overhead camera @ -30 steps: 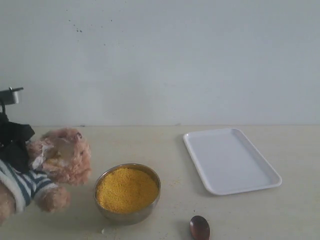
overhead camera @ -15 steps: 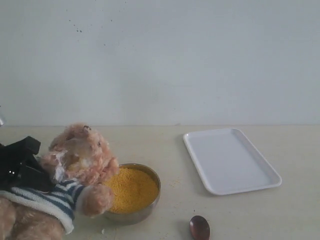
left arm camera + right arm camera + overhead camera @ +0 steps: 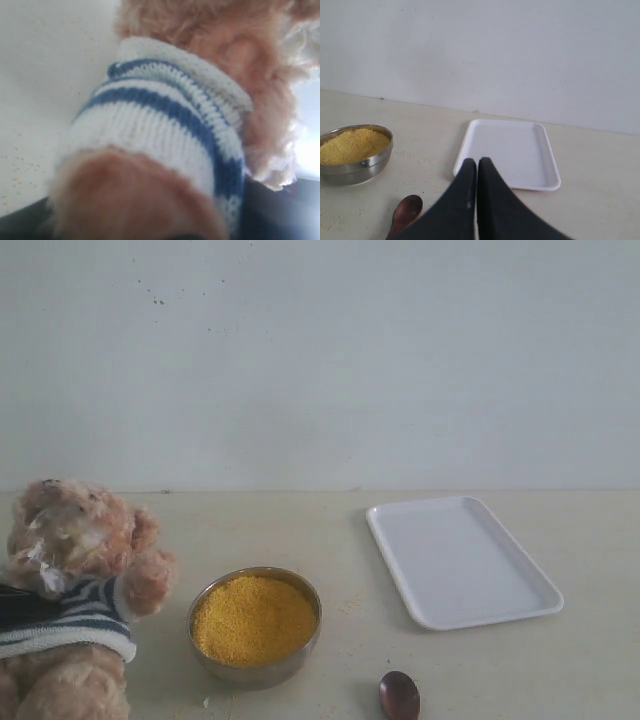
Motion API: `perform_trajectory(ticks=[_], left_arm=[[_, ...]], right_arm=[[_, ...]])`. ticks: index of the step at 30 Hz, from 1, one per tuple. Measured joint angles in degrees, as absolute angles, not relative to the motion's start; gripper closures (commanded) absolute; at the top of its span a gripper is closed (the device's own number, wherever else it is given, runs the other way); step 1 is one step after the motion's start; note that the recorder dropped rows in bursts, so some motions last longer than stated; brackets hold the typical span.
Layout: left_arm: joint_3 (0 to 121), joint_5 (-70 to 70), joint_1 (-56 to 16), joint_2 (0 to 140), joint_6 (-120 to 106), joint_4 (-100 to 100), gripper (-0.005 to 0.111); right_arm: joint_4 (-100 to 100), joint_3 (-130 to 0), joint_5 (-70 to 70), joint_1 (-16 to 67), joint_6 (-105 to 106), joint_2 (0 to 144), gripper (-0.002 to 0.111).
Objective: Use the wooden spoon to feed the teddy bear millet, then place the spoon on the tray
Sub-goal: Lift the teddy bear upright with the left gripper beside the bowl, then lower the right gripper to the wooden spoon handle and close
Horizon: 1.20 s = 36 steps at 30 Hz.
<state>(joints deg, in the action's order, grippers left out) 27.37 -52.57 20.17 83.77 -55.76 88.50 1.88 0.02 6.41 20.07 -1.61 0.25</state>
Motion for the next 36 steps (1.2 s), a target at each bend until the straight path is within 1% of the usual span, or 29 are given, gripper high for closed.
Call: perform_trajectory(ticks=[3,7,9,14,17,21,23,25,27,28,29,30,31,32,34,36], left_arm=[[27.17,-58.53,23.27,87.49,-57.20,89.13,0.103],[27.14,-64.31,25.91,91.46,-60.94,89.41,0.103],[27.14,-66.13,26.37,92.32,-63.67,89.41,0.103],[27.10,-67.73,26.59,92.55,-66.51,90.40,0.103],[27.10,-67.84,26.59,92.55,-67.05,91.45,0.103],[27.10,-67.84,26.59,92.55,-70.07,92.63,0.103],[27.10,-67.84,26.59,92.55,-70.89,92.84,0.103],[27.10,-67.84,26.59,92.55,-71.17,93.13,0.103],[27.10,-67.84,26.59,92.55,-71.43,94.06,0.103],[27.10,-67.84,26.59,92.55,-71.78,94.76,0.103],[27.10,-67.84,26.59,92.55,-71.78,94.99,0.103],[27.10,-67.84,26.59,92.55,-72.15,94.96,0.103],[27.10,-67.84,26.59,92.55,-72.30,94.96,0.103],[27.10,-67.84,26.59,92.55,-73.03,94.96,0.103],[27.10,-67.84,26.59,92.55,-73.95,94.74,0.103],[27.10,-67.84,26.59,92.55,-74.36,94.26,0.103]], right_arm=[[0.37,0.02,4.44,20.07,-3.55,0.25,0.108],[-9.57,0.02,0.00,20.07,-13.85,0.25,0.108],[-14.05,0.02,-1.30,20.07,-18.55,0.25,0.108],[-17.10,0.02,-3.84,20.07,-21.62,0.25,0.108],[-17.50,0.02,-11.64,20.07,-20.93,0.25,0.108],[-24.90,0.02,-30.53,20.07,-21.37,0.21,0.108],[-28.21,-1.02,-34.45,20.07,-24.18,0.12,0.108],[-24.92,-4.49,-33.78,20.07,-25.78,0.12,0.108],[-16.33,-9.19,-32.43,20.07,-27.25,1.77,0.108],[-6.04,-14.96,-32.14,20.07,-28.81,6.33,0.108],[-0.62,-17.74,-32.00,20.07,-29.05,9.39,0.108],[8.24,-22.29,-30.21,20.07,-26.34,15.86,0.108],[12.35,-24.49,-27.65,20.07,-23.54,19.89,0.108],[17.49,-27.59,-20.72,20.07,-16.61,27.90,0.108],[19.90,-30.84,-9.61,20.07,-3.46,42.27,0.108],[19.41,-33.15,-5.70,20.07,1.58,53.96,0.108]])
